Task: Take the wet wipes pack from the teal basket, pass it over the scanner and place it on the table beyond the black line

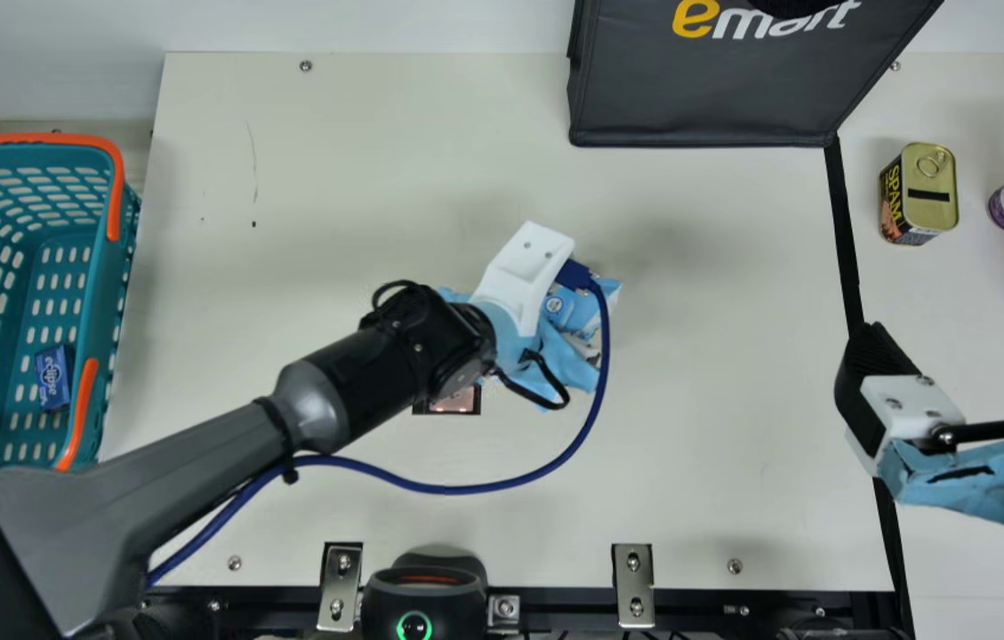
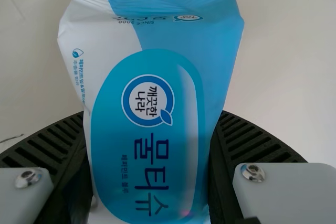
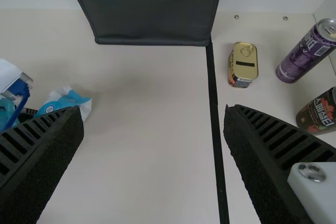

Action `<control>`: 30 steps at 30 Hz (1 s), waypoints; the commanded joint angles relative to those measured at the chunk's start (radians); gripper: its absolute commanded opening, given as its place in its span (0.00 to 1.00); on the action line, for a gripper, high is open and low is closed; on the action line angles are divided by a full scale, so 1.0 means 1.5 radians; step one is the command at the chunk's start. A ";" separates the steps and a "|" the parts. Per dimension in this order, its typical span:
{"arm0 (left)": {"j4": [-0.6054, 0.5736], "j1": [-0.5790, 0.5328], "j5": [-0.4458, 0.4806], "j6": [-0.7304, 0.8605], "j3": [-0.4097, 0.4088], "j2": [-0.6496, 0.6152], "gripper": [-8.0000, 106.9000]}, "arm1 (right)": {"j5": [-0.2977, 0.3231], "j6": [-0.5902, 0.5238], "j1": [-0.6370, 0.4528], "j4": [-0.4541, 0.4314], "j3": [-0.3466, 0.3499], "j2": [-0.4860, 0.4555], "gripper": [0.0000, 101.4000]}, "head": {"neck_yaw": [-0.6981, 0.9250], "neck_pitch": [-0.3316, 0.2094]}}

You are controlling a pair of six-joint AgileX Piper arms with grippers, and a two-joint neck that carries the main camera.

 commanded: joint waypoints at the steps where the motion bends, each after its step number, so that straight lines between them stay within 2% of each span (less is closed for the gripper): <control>1: 0.004 -0.005 0.004 -0.042 -0.017 0.013 0.15 | 0.000 0.000 0.000 0.000 0.000 0.000 0.94 | 0.001 -0.019; 9: 0.008 -0.022 0.014 -0.112 -0.056 0.051 0.38 | 0.000 0.000 0.000 0.000 0.000 0.000 0.94 | 0.001 -0.019; 16: -0.014 -0.025 0.009 -0.125 -0.063 0.060 0.59 | 0.000 0.000 0.000 0.000 0.000 0.000 0.94 | 0.001 -0.019; 25: -0.127 -0.006 -0.019 -0.044 -0.030 0.036 0.85 | 0.000 0.000 0.000 0.000 0.000 0.000 0.94 | 0.001 -0.019; 30: -0.216 0.013 -0.034 0.036 0.006 -0.003 0.85 | 0.000 0.000 0.000 0.000 0.000 0.000 0.94 | 0.001 -0.019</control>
